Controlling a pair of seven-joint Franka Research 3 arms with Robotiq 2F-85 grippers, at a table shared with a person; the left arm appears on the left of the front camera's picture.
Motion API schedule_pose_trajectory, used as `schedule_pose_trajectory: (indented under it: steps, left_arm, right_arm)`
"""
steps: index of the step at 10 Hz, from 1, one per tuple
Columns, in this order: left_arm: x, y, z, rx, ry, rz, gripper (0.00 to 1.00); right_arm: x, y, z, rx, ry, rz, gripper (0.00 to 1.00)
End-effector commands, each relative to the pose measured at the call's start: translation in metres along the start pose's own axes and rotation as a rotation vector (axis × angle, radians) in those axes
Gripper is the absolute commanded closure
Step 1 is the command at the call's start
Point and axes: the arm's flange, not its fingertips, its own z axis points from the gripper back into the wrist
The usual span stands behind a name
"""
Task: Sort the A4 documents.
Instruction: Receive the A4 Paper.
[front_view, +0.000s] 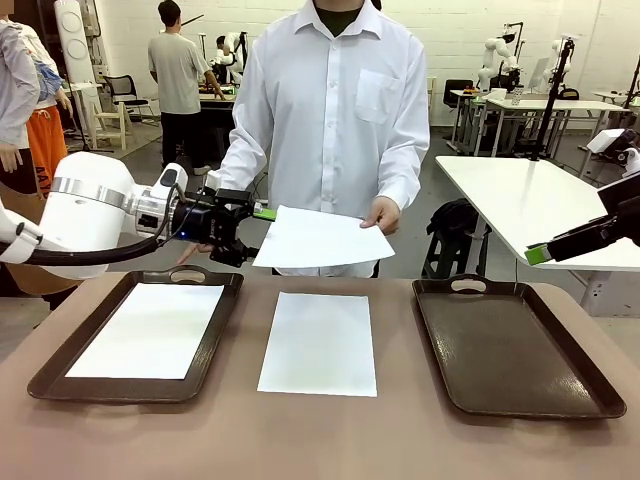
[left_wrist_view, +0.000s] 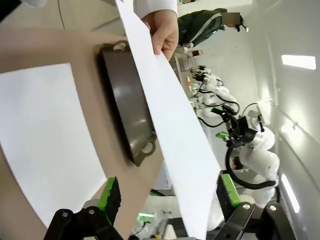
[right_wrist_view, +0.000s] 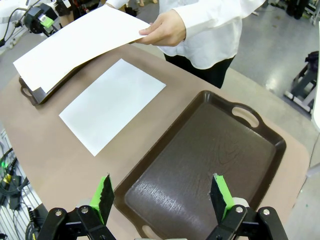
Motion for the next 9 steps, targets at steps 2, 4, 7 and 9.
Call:
schedule_pose_trajectory:
  steps: [2,4,7,9]
  left_arm:
    - [0.021,0.002,-0.013,-0.059,0.021,0.084,0.00]
    - [0.028,0.007,-0.023,-0.055,0.054,0.102,0.00]
    - [0.040,0.012,-0.031,-0.045,0.061,0.092,0.00]
    - [0.038,0.012,-0.034,-0.056,0.092,0.108,0.00]
  right_arm:
    - [0.000,0.000,-0.001,0.002,0.001,-0.001,0.00]
    - [0.000,0.000,-0.001,0.002,0.001,-0.001,0.00]
    - [0.000,0.000,-0.001,0.002,0.001,-0.001,0.00]
    - [0.000,0.000,-0.001,0.002,0.001,-0.001,0.00]
